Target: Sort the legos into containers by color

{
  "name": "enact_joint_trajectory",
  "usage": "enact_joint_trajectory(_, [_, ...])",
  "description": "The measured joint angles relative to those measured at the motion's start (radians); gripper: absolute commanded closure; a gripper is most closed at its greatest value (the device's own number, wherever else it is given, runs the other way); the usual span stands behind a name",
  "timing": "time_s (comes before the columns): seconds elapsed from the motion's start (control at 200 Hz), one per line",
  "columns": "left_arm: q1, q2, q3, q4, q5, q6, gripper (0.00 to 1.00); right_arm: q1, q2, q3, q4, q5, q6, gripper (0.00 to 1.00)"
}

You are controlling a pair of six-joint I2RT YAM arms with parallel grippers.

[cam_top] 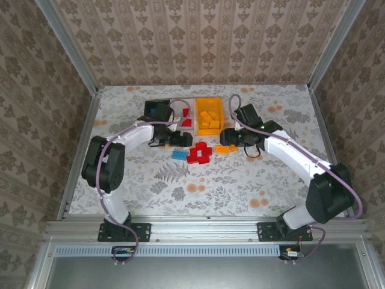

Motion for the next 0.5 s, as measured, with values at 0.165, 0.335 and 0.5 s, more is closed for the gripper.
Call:
enact_joint_trajectory(0.165, [-0.038, 0.051, 0.014, 0.024, 0.032, 0.022, 0.06, 0.0, -0.069, -0.057, -0.001, 0.004, 0.006, 0.35])
enact_joint_trajectory(0.335, [-0.039, 0.081, 0.008, 0.031, 0.049, 0.028, 0.07, 0.0, -0.097, -0.079, 0.0, 0.007, 0.018, 0.35])
enact_joint_trajectory(0.5, [-0.038, 0.058, -0.059, 0.079, 0.05, 0.03, 0.13, 0.0, -0.102, -0.08, 0.0, 0.007, 0.034, 0.35])
